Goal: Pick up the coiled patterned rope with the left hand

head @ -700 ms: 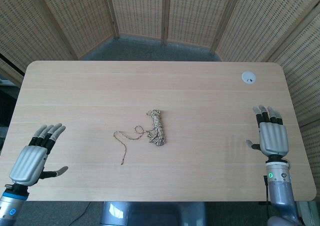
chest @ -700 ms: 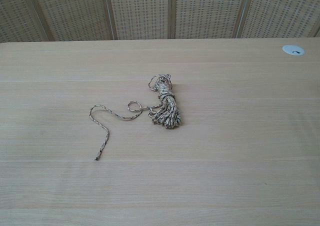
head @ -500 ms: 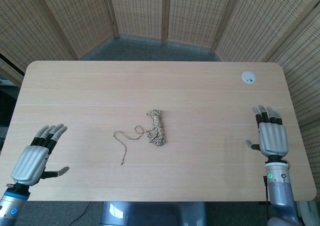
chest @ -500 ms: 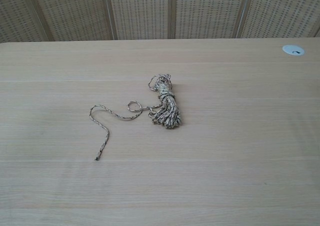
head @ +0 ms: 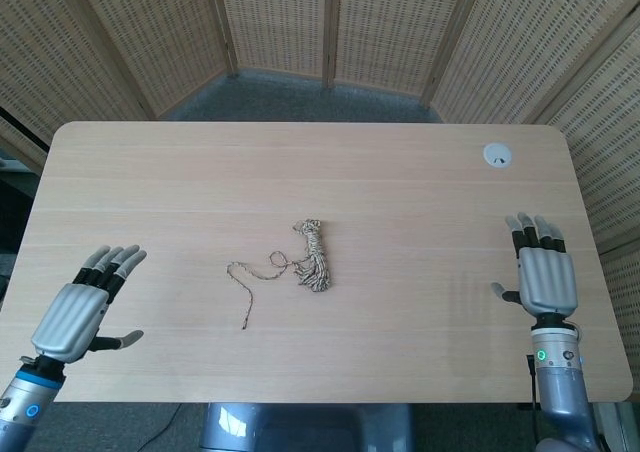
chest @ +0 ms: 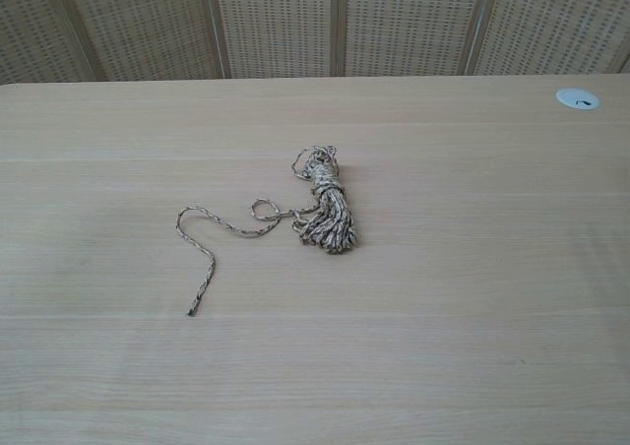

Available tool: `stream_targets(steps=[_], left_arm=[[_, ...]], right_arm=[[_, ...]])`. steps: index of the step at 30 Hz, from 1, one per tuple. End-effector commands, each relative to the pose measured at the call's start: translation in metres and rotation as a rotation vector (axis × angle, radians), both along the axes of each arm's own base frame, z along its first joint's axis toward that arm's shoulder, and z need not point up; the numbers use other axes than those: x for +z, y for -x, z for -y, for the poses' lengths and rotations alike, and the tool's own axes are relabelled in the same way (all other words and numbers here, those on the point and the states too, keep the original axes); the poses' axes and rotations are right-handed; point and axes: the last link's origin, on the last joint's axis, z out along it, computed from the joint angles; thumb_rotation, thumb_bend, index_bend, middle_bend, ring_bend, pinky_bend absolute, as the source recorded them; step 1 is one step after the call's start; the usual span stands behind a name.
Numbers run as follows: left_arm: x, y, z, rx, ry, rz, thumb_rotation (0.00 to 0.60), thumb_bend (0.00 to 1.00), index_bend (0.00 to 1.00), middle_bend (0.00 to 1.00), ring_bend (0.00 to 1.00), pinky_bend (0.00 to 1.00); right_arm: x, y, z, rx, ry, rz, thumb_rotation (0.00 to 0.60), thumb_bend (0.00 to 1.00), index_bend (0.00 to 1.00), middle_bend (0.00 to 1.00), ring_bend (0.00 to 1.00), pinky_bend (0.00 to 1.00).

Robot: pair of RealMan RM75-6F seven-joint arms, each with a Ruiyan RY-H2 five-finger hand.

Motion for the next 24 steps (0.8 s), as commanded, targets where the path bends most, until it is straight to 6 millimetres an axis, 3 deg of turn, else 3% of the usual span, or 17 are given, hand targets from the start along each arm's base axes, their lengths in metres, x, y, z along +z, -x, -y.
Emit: stream_targets(steps=[1, 10, 24], left_arm=[[-0.008, 0.002, -0.017, -0.02, 0.045, -0.011, 0.6, 0.14, 0.0, 0.0, 0.0, 0.0], [-0.04, -0.011, -0.064, -0.121, 0.155, -0.022, 0.6, 0.14, 0.0, 0.0, 0.0, 0.0], [-0.111, -0.056, -0.132, -0.299, 0.279, -0.092, 0.6, 0.15, 0.0, 0.0, 0.0, 0.0]], right_arm=[[0.001, 0.001, -0.001, -0.005, 0.003, -0.005, 0.6, 0.15, 0.0, 0.0, 0.0, 0.0], [0.006, 0.007, -0.005, -0.035, 0.02, 0.002, 0.6, 0.15, 0.0, 0.0, 0.0, 0.0], [0.022, 0.021, -0.013, -0.08, 0.069, -0.003, 0.6, 0.15, 0.0, 0.0, 0.0, 0.0]])
